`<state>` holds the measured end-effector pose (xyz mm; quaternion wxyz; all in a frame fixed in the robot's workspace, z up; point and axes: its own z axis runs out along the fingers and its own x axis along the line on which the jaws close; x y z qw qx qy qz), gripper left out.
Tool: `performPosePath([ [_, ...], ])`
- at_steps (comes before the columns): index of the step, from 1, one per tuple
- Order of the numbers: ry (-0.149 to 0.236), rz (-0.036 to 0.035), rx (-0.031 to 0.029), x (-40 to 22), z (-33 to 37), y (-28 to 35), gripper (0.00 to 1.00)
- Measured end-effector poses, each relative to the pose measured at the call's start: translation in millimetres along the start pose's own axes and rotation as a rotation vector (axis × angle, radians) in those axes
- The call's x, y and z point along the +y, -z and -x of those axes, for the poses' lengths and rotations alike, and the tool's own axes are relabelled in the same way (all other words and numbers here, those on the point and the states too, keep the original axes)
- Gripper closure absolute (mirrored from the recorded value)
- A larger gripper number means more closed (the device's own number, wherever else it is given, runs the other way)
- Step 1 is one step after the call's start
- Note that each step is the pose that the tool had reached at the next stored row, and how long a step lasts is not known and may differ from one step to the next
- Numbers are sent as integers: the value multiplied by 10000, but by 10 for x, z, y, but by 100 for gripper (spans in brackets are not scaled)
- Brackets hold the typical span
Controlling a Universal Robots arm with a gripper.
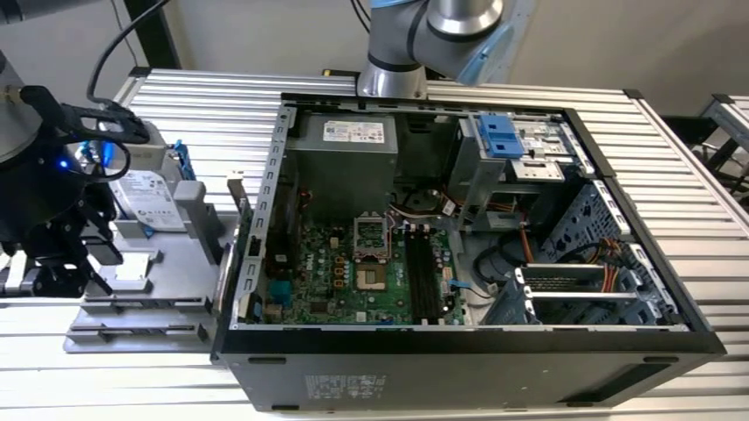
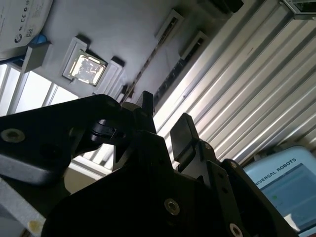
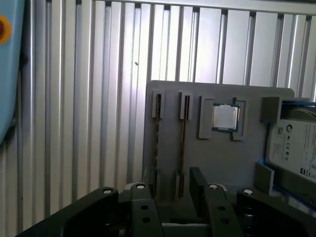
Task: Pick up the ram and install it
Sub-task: 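Pick up the ram and move it above insertion slot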
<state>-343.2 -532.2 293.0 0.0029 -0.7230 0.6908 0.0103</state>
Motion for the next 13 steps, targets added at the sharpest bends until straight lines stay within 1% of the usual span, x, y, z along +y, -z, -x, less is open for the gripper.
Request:
performPosePath([
  [4,2,-2,-1,-2,-10,-67,0],
  [9,-6,-2,-2,0,-55,-157,0],
  [13,-19,-1,0,0,-57,-227,0],
])
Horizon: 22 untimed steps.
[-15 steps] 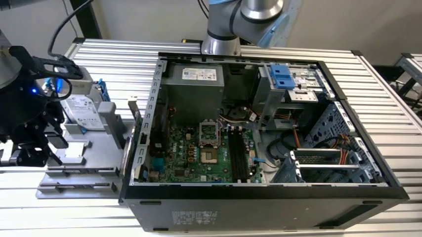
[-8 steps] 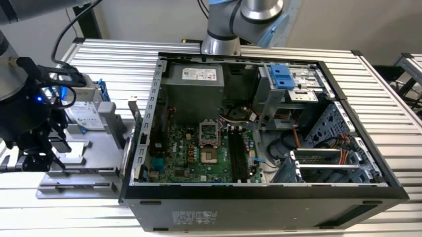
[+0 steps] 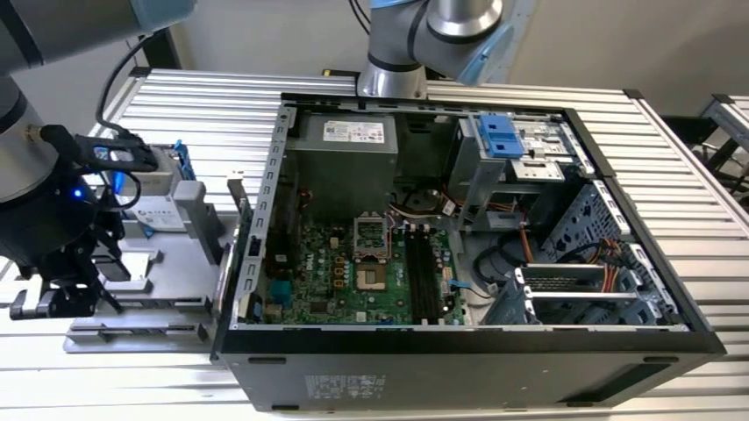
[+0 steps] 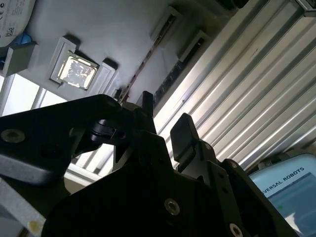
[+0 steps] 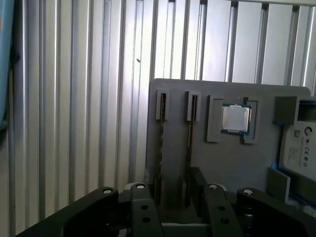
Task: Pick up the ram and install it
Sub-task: 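Pick up the ram and move it above insertion slot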
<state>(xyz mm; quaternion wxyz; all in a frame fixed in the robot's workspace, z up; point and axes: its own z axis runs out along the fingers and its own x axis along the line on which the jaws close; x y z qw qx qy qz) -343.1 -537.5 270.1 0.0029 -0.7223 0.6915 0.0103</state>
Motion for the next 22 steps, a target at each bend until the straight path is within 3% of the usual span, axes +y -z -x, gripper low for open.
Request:
performPosePath([
  [22,-44,-1,-1,-2,-52,-369,0],
])
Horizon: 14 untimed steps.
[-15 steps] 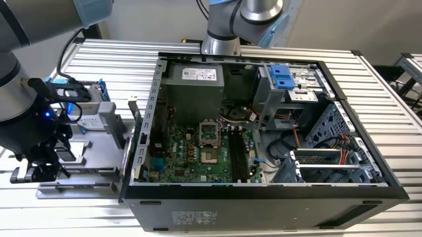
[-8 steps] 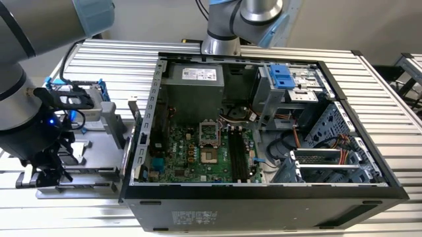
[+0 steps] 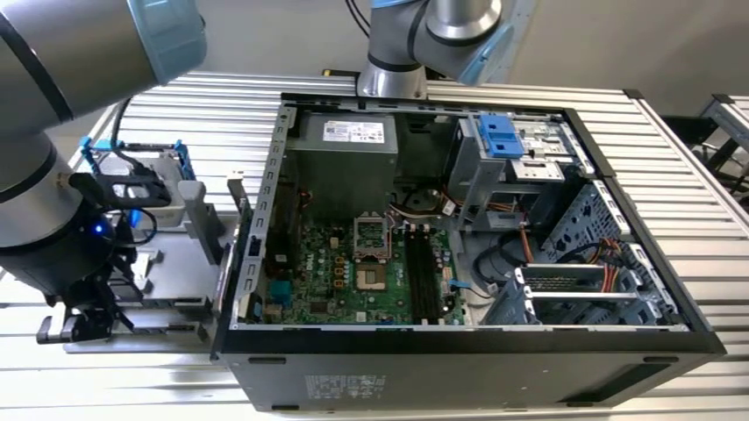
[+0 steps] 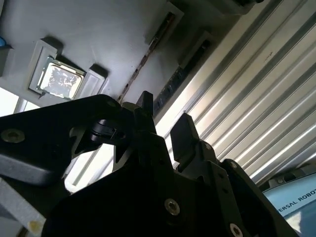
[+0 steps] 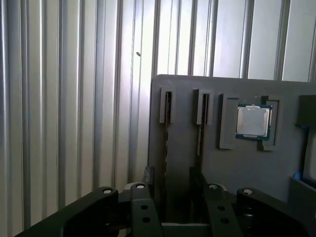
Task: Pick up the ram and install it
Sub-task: 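Pick up the ram and move it above insertion slot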
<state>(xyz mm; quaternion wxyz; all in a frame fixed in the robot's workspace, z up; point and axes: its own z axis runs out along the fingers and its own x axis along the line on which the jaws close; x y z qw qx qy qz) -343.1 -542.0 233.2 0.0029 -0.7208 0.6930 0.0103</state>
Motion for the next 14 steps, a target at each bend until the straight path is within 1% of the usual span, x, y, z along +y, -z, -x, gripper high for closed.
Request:
performPosePath([
  [4,-27,-1,-1,0,-4,-70,0],
  [14,-255,-4,-3,0,0,-204,0],
])
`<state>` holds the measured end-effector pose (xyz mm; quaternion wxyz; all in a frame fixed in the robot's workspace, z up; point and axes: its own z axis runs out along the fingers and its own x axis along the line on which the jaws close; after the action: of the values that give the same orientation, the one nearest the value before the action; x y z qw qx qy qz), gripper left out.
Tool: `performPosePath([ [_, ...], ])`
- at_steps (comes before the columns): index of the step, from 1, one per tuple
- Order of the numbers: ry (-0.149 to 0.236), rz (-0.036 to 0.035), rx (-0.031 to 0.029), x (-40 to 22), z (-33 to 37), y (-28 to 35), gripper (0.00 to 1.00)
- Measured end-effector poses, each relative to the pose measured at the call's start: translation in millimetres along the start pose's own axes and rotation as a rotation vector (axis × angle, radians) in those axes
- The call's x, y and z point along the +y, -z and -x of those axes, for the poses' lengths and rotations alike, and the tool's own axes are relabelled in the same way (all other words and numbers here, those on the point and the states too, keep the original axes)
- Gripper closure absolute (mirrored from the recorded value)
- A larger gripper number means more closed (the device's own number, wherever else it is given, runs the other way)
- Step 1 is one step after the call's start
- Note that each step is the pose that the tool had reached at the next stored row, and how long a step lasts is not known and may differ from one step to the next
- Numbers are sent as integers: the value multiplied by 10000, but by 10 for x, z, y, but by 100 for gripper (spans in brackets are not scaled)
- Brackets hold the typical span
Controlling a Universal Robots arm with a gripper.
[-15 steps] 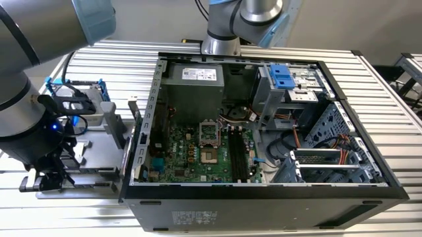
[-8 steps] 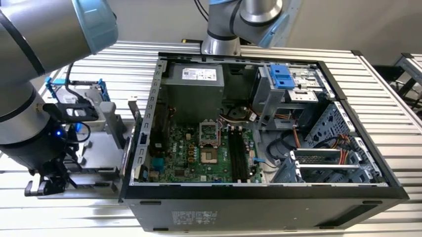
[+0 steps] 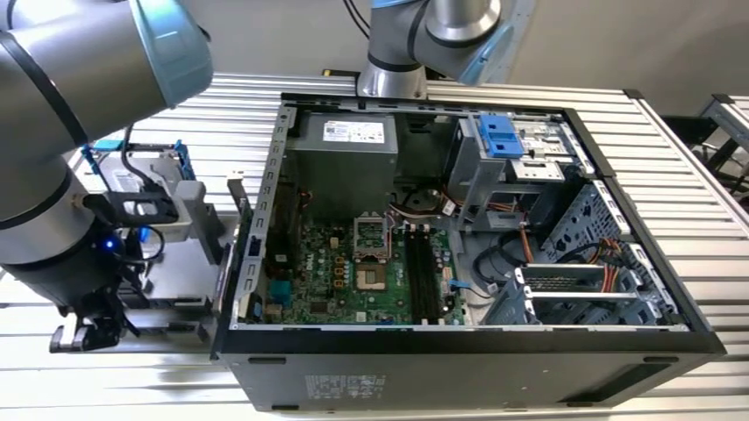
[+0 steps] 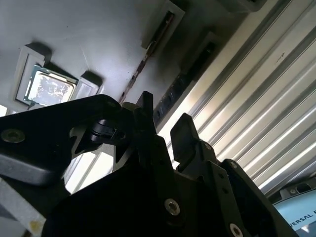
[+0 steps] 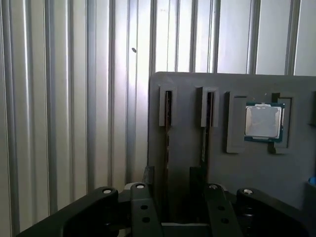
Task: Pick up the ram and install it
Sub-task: 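Pick up the ram and move it above insertion slot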
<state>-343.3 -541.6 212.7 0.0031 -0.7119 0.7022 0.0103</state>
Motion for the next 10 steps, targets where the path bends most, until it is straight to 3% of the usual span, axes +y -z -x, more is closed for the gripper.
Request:
performPosePath([
  [2,-35,0,0,-1,3,-24,0],
  [4,-149,-2,0,2,0,-139,0],
  [10,-177,-3,-1,9,-16,-191,0],
])
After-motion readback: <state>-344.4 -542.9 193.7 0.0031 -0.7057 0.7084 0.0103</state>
